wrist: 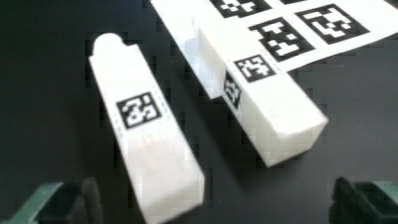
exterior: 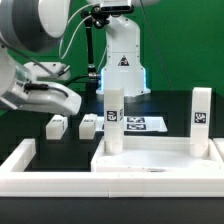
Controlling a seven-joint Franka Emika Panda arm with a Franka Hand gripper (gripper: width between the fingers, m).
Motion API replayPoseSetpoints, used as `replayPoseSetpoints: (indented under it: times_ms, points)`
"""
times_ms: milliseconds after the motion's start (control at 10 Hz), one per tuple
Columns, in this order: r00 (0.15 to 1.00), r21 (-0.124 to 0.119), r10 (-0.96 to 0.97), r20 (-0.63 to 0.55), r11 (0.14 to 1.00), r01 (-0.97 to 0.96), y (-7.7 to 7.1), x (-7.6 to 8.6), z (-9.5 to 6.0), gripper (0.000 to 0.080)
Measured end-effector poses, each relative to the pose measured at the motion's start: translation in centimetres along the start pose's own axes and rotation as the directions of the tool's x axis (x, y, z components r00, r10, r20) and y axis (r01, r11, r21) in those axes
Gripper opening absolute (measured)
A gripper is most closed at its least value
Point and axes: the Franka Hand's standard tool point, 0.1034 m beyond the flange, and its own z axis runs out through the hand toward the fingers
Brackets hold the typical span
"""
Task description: Assemble desk
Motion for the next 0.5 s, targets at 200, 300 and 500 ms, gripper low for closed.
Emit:
replayPoseSetpoints:
  times_ms: [200,300,500]
  points:
    - [1.0,-0.003,-0.003,-0.004,1.0,0.003,-0.1,-0.1,0.4,0.0648]
    - [1.0,-0.002,-0.003,-0.004,1.0,0.003,-0.1,-0.1,0.5,0.0648]
    - [0.999,-0.021,-0.019,-0.049,1.0,0.018,-1.1,0.4,0.8,0.0648]
